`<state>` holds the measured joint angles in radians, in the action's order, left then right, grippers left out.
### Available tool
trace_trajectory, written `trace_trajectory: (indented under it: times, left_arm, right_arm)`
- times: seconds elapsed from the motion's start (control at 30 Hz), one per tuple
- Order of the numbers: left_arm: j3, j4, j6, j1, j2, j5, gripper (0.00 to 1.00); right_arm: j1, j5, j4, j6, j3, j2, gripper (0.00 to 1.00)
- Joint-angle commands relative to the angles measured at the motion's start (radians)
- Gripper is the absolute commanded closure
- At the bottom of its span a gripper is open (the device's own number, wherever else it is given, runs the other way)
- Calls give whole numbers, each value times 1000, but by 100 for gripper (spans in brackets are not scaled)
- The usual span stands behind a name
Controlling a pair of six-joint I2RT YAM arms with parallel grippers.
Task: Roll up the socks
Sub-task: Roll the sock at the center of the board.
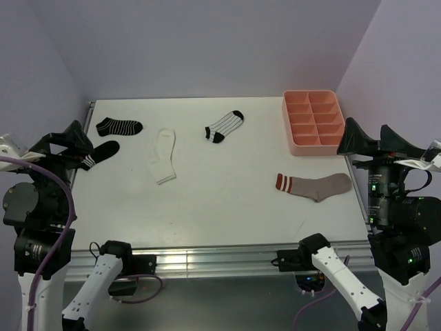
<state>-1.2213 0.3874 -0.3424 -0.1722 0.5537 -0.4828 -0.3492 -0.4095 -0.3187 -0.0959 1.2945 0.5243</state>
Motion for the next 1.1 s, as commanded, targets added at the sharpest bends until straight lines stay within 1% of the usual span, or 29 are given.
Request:
trace_trajectory:
  times: [0.0,0.17,0.33,0.43,0.47,0.5,0.57,0.6,0.67,0.73,0.83,0.87,0.93,0.97,1.07]
  left_arm:
    - [-1,4,-17,-4,12,42,1]
    - [22,37,-27,-3,29,88,0]
    - [52,108,-76,-3,110,160,0]
    - [100,123,-119,-3,178,245,0]
    - [123,133,-145,-3,230,288,1]
    - [131,139,-159,-3,261,303,0]
    - [155,148,-179,-3,326,343,1]
    - [164,139,-188,-3,395,387,1]
    - [193,128,-225,-4,493,404,1]
    - [221,75,-253,-3,547,420,1]
    - [287,-36,-303,-3,639,426,1]
    - [311,-59,-314,-3,691,429,0]
    - [315,-88,-351,-3,753,443,1]
    - [307,-103,-362,-3,816,458,1]
    - [287,-131,-397,-3,931,460,1]
  right_arm:
    - [-5,17,13,-7,-11,14,0]
    - [-7,49,12,-13,-27,14,0]
    - [-5,98,-32,-25,-26,45,0]
    - [-7,136,-59,-62,-32,60,0]
    - [-7,158,-60,-70,-44,63,0]
    - [-7,210,-69,-73,-50,68,0]
    - [-5,248,-80,-83,-67,71,0]
    - [-7,268,-85,-99,-75,72,0]
    - [-7,267,-86,-132,-107,65,0]
    - [-7,258,-92,-160,-127,57,0]
    - [-7,296,-97,-177,-165,40,0]
    - [-7,302,-99,-191,-181,34,0]
    - [-5,311,-115,-203,-192,31,0]
    - [-7,325,-120,-212,-204,26,0]
    - [-7,340,-123,-228,-239,14,0]
